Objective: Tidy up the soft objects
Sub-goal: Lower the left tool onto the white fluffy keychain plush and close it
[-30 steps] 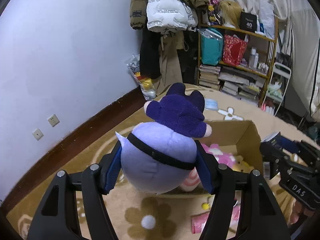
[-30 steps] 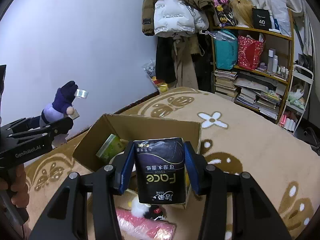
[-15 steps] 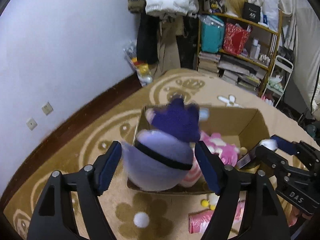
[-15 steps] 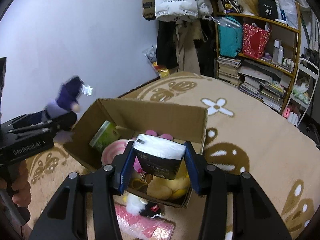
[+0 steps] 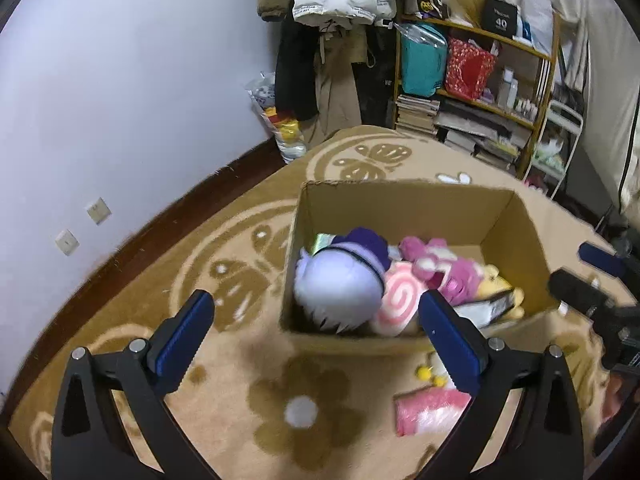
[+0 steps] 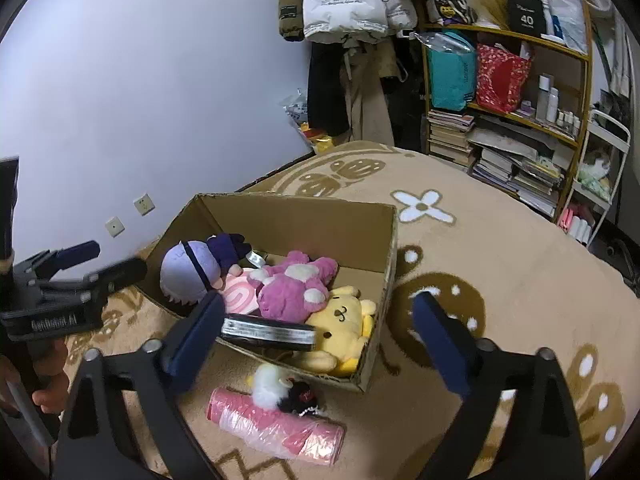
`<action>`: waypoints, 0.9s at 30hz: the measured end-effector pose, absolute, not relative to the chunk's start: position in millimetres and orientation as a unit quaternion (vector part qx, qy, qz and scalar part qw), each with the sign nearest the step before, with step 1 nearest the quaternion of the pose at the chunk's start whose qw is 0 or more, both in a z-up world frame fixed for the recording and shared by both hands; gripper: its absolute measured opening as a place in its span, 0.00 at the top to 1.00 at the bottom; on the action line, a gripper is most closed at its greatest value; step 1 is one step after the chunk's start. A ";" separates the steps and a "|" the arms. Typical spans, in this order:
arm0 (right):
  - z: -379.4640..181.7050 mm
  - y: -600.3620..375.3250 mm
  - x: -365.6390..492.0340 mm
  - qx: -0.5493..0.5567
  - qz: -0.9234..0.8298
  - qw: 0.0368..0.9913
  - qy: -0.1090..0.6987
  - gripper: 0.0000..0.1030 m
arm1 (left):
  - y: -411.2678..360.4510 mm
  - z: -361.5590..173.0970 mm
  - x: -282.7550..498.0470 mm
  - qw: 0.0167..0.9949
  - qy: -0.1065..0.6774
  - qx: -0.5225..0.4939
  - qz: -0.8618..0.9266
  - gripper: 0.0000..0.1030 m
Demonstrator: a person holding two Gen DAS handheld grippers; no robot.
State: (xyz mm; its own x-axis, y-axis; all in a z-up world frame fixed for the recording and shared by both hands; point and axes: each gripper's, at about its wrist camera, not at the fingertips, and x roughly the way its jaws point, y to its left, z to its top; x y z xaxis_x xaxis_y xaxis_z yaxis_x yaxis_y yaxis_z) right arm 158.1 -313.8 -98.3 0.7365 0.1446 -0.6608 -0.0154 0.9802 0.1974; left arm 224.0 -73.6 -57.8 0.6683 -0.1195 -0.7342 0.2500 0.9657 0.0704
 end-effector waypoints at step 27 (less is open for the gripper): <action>-124.8 -309.6 102.3 0.095 0.044 0.921 0.375 0.00 | -70.0 -70.7 162.8 0.893 0.418 0.081 -0.142 0.02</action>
State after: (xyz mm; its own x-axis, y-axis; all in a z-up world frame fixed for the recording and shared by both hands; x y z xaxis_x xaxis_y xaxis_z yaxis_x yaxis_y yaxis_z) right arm 102.3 -309.6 -124.8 0.7143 0.1533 -0.6828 -0.0103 0.9779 0.2088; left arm 162.8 -70.0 -70.7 0.6097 -0.1848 -0.7708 0.3209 0.9467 0.0269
